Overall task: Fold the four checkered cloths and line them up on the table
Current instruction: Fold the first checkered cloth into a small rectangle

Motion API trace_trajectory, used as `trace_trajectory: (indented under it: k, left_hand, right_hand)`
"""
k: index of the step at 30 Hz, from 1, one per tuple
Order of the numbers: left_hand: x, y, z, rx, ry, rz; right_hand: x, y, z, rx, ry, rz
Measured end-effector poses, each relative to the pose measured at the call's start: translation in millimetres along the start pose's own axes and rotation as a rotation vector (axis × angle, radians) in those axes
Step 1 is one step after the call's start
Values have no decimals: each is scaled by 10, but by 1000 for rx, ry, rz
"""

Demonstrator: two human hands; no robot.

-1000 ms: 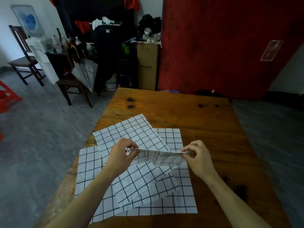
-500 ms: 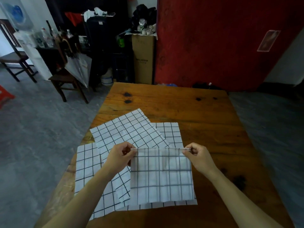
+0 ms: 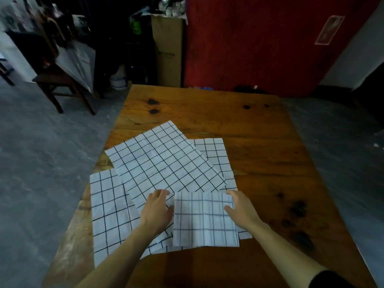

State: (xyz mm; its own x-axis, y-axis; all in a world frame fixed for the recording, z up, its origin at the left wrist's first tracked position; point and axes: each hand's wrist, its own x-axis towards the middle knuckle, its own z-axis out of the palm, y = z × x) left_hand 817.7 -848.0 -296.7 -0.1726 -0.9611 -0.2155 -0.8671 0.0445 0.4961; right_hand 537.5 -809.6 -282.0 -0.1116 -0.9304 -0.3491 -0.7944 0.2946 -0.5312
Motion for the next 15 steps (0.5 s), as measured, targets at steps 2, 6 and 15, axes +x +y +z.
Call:
trace_trajectory:
  k: [2, 6, 15]
  left_hand:
    - [13, -3, 68, 86, -42, 89]
    - [-4, 77, 233, 265, -128, 279]
    - [205, 310, 494, 520, -360, 379]
  right_hand:
    - [-52, -34, 119, -31, 11, -28]
    - [-122, -106, 348, -151, -20, -134]
    - [220, -268, 755, -463, -177, -306]
